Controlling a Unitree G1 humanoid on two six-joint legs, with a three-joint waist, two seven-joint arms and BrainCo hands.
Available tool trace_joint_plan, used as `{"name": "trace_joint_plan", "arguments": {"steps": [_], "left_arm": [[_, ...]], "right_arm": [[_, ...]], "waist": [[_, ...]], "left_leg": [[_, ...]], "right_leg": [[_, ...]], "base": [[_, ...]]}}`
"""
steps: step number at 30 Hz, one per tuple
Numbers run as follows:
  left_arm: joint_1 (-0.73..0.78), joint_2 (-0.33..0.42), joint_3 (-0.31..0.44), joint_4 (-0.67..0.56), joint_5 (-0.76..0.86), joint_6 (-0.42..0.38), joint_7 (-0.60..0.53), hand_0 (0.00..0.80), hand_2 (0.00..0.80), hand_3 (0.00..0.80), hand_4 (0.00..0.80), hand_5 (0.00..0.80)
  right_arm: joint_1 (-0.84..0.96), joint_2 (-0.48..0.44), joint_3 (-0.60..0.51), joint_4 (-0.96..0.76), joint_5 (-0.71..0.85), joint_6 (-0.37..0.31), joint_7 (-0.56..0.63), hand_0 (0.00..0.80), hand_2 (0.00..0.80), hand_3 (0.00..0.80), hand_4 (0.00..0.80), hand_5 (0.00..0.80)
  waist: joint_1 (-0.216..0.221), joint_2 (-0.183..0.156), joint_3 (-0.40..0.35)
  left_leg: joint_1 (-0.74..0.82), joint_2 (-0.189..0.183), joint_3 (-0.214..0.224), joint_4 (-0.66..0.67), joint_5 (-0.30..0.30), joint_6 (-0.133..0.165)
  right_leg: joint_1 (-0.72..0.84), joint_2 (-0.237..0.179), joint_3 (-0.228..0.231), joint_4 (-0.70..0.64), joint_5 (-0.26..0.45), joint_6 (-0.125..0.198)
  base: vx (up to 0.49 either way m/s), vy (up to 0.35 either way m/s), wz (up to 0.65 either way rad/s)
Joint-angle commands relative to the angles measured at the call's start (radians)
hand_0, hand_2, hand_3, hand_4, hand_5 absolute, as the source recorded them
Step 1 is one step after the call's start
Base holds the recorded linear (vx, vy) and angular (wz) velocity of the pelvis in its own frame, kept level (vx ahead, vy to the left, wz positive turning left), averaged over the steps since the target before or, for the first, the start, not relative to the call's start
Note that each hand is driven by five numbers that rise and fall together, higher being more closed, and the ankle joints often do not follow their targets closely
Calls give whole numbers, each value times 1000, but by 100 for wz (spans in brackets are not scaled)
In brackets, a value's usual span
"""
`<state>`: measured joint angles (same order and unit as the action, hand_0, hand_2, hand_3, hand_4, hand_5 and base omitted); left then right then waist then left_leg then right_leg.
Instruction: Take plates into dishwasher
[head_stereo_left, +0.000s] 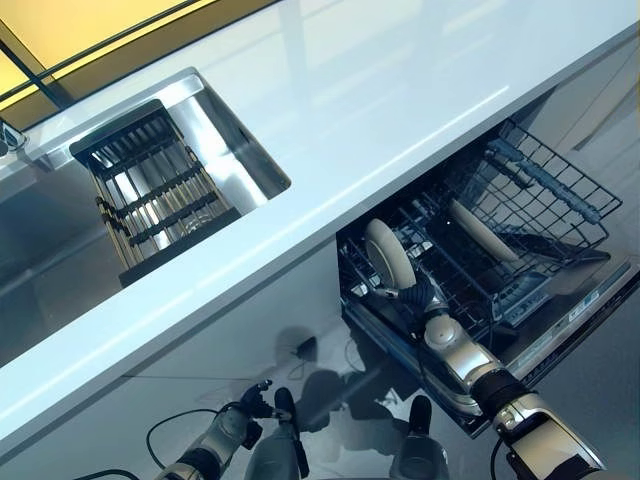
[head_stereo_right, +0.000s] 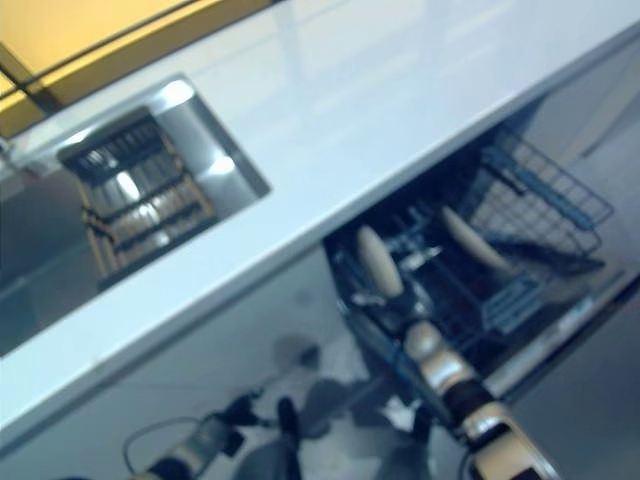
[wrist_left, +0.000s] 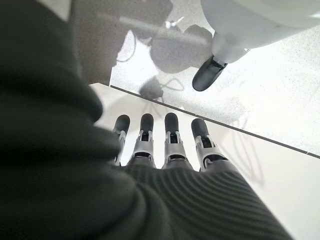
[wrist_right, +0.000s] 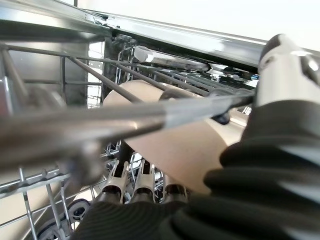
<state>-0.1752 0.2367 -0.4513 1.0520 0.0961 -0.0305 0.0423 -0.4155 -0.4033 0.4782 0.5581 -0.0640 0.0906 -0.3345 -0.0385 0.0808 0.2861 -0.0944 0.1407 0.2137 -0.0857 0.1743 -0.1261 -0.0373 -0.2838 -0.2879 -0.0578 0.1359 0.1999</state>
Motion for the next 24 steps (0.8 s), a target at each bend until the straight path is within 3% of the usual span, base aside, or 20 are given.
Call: {"name": "trace_joint_plan", "arguments": {"steps": [1,7,12,24], "left_arm": [[-63,24,-16,2,20,3,20,0,0,0,0,0],[-58,29,-9,3,24,5,21,0,0,0,0,0],[-50,30,-7,2,29,5,25,0,0,0,0,0],[-37,24,-5,6,22,8,28,0,0,0,0,0]], "right_arm": [[-17,67,24,-128,-30,-87,-5,0,0,0,0,0],[-5,37,-11,-192,-60,-123,-49,0,0,0,0,0],[-9,15,-36,-213,-96,-87,-113,0,0,0,0,0],[-5,23,-60,-239,-97,-105,-188,0,0,0,0,0]], "waist": [[38,-6,53],[32,-21,49],[30,-26,47],[29,-23,39]], "left_leg": [[2,-39,21,-2,-43,38],[11,-31,29,-2,-48,41],[20,-26,33,-2,-55,44],[28,-28,34,-2,-62,47]], "right_leg": [[-60,-23,-4,132,-43,-34],[-57,-14,-1,131,-46,-30],[-54,-12,5,135,-50,-29],[-44,-13,9,123,-47,-27]], "base": [[0,0,0],[6,-11,0],[0,0,0],[9,2,0]]}}
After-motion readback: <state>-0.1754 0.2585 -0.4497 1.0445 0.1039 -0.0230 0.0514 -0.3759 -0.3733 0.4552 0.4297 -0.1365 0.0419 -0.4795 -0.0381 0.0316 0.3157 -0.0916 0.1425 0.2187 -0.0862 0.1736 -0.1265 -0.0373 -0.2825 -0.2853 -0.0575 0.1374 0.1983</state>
